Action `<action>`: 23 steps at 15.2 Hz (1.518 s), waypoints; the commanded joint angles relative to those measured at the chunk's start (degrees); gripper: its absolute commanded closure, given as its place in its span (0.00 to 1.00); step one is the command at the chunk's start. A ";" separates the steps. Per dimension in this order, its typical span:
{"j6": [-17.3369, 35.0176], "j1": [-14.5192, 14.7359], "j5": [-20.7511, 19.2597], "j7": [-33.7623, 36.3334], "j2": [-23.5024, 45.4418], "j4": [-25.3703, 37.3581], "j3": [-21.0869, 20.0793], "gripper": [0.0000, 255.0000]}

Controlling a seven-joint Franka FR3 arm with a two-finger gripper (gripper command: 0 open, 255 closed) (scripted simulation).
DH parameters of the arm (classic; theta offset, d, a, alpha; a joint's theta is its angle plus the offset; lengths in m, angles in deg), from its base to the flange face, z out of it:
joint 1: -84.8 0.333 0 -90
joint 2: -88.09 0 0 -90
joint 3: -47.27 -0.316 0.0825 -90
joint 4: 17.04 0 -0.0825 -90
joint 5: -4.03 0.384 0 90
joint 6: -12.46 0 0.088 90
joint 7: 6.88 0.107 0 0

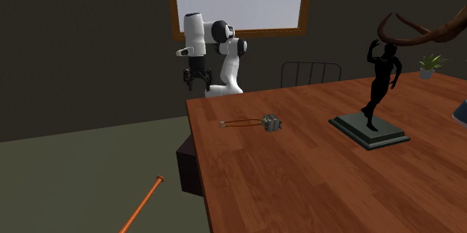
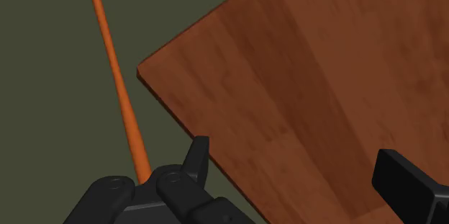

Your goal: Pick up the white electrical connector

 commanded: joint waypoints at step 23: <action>-2.62 -14.47 1.10 78.47 34.96 32.44 -43.20 0.00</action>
